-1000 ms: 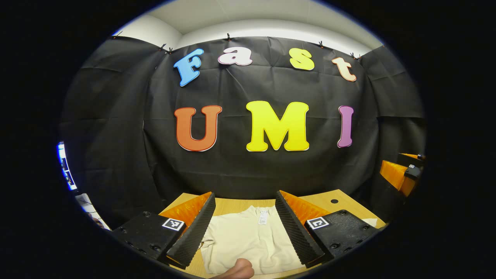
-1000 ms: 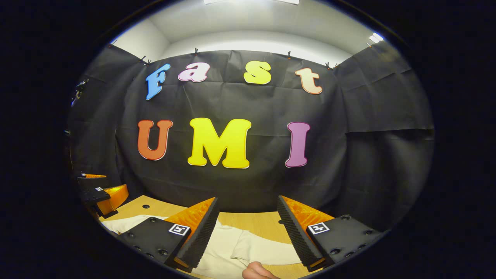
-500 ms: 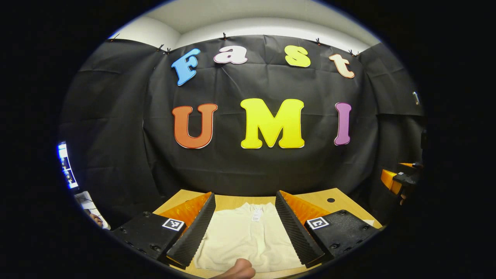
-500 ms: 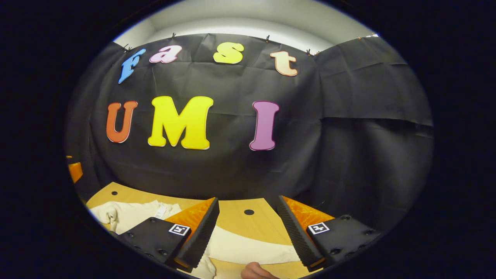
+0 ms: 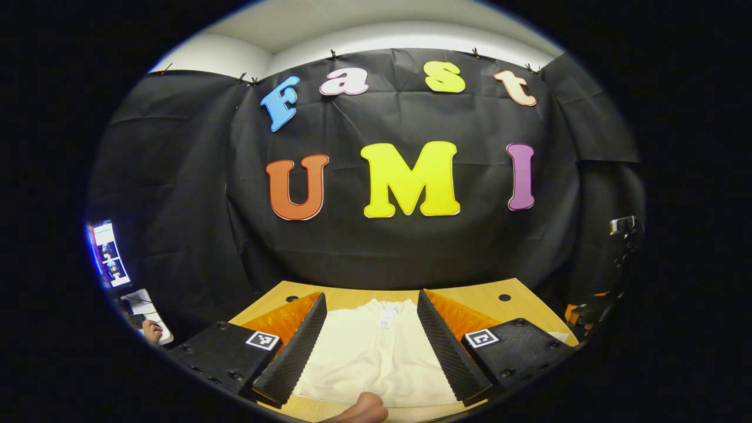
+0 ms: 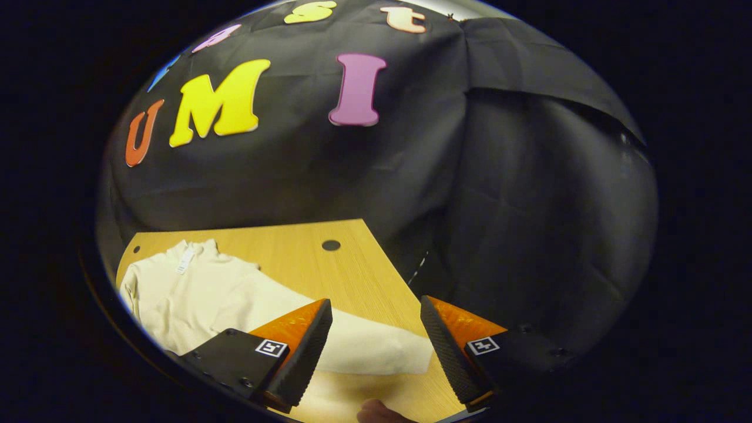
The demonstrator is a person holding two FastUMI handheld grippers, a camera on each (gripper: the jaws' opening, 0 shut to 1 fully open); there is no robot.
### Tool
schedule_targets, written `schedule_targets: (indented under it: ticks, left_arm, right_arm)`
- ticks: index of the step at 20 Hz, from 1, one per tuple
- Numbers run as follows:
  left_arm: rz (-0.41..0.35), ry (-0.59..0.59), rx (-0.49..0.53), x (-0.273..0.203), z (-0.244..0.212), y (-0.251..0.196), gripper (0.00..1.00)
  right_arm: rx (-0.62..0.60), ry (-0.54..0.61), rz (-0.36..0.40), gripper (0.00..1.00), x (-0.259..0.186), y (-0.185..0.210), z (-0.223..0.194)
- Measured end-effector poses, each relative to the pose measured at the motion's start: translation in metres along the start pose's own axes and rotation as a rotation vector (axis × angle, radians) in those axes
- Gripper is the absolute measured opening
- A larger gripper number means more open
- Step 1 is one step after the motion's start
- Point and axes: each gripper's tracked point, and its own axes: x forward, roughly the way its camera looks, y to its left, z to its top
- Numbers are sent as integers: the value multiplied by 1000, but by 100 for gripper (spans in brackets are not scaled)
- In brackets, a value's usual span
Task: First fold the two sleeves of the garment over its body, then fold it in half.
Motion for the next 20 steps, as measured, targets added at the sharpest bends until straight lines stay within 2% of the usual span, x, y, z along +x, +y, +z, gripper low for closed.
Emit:
schedule_targets:
  ticks: [2,4,10,19,20]
  left_arm:
    - [28,6,12,-4,-2,-3,98]
    - [51,21,3,-6,-7,-9,98]
    - [105,51,7,-13,-17,-23,99]
    - [153,81,9,-3,-25,5,99]
    - [164,87,11,-5,-27,13,98]
  right_arm:
    - [-55,111,-27,93,24,-16,-35]
    - [-55,232,-27,95,45,-21,-67]
    - [82,442,-39,96,64,-34,-107]
    - [231,636,-51,95,63,-28,-123]
    - [253,650,-59,92,63,-31,-119]
